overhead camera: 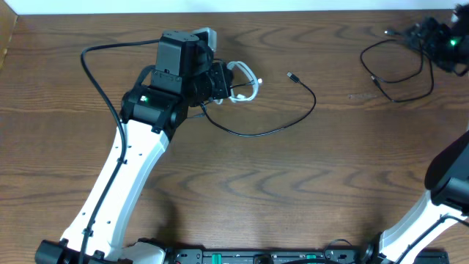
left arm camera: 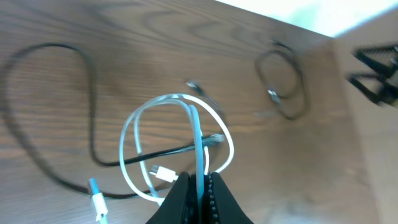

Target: Untangle cables

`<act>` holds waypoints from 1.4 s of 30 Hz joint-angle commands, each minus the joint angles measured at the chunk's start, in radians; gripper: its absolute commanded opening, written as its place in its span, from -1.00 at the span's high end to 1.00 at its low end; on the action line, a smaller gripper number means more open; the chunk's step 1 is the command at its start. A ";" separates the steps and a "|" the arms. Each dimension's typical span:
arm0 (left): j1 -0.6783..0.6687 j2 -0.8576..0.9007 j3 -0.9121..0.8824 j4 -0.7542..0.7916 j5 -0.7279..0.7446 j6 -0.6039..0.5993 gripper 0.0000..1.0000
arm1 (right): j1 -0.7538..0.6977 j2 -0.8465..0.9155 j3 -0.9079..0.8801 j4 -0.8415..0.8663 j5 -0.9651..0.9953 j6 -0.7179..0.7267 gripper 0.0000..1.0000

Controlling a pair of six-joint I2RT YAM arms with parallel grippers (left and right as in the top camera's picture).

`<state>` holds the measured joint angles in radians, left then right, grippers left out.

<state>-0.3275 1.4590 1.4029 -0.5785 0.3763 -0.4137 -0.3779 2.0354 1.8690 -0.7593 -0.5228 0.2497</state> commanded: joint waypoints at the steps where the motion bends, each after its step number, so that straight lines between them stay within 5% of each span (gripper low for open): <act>1: 0.002 0.047 0.009 0.039 0.208 0.014 0.85 | 0.089 -0.067 0.016 -0.010 -0.290 -0.049 -0.99; 6: 0.021 0.091 0.009 0.138 0.378 -0.065 0.85 | 0.180 -0.080 0.016 -0.079 -0.369 -0.117 -0.99; 11: 0.058 0.119 0.009 0.358 0.519 -0.273 0.85 | 0.277 -0.079 0.016 -0.159 -0.376 -0.211 -0.99; 19: 0.096 0.121 0.009 0.622 0.555 -0.495 0.85 | 0.286 -0.083 0.030 0.020 -0.708 -0.234 -0.94; 26: 0.106 0.122 0.009 0.890 0.554 -0.710 0.85 | 0.333 -0.083 0.048 0.106 -0.797 -0.198 -0.86; 42: 0.106 0.122 0.009 0.758 0.447 -0.725 0.85 | 0.446 -0.083 0.048 0.296 -0.802 -0.041 -0.72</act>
<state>-0.2241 1.5803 1.4014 0.1799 0.8318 -1.1301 0.0479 1.9755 1.8992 -0.4656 -1.3464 0.1661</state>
